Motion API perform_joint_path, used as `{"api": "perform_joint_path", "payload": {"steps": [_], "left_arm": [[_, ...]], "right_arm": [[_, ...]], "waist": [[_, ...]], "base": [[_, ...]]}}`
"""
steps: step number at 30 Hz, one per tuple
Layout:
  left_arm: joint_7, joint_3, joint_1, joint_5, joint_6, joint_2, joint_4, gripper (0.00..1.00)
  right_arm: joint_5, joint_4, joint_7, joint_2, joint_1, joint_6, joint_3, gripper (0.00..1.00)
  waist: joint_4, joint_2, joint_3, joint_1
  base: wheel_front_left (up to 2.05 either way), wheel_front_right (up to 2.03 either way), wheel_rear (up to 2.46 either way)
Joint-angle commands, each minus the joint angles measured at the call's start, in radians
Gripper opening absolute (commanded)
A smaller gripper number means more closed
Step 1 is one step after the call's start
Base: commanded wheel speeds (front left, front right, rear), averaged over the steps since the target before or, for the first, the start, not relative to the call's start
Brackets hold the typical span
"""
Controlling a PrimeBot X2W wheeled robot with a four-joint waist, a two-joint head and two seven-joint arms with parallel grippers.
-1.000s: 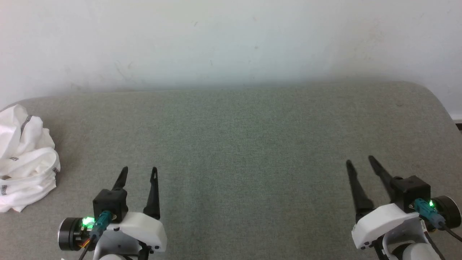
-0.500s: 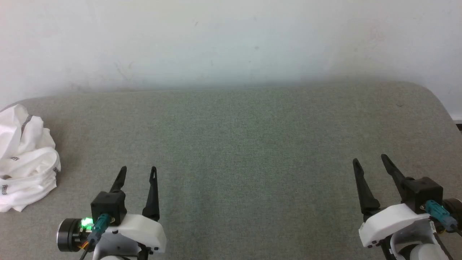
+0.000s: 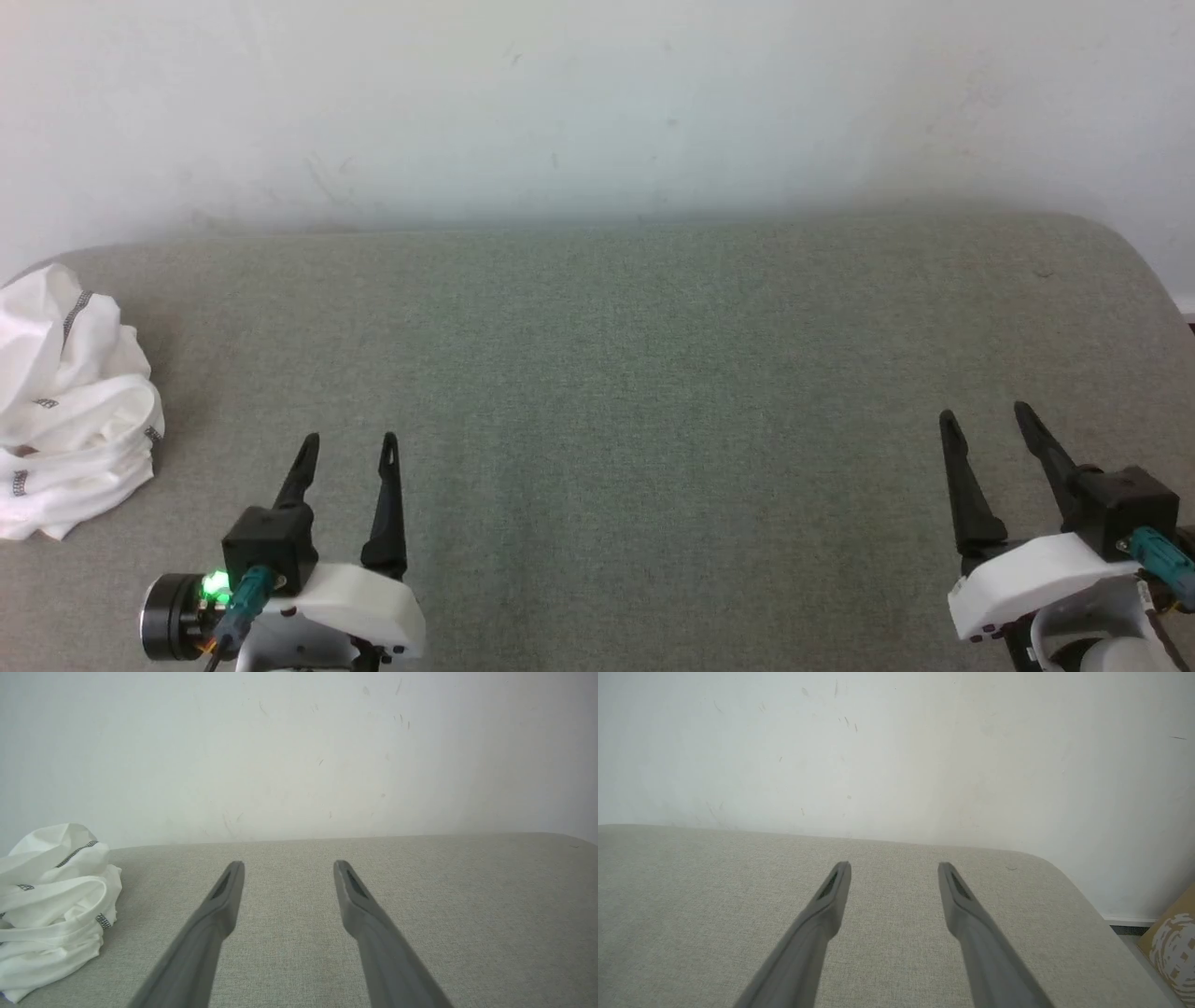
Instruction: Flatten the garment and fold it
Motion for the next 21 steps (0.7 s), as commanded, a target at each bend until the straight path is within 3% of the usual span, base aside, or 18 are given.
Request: {"api": "perform_joint_path", "payload": {"steps": [1,21], "left_arm": [[-0.012,0.007,0.014,-0.006,0.011,-0.001,-0.009,1.0],[-0.054,0.016,0.04,-0.033,0.043,-0.001,-0.022,1.0]], "right_arm": [[0.009,0.0,-0.012,0.001,0.006,0.0,-0.009,1.0],[0.011,0.005,-0.054,0.001,0.011,0.0,-0.027,1.0]], "waist": [[0.004,0.0,0.001,0.0],[0.091,0.0,0.008,0.0]], "base": [[0.0,0.0,0.0],[0.0,0.0,0.0]]}}
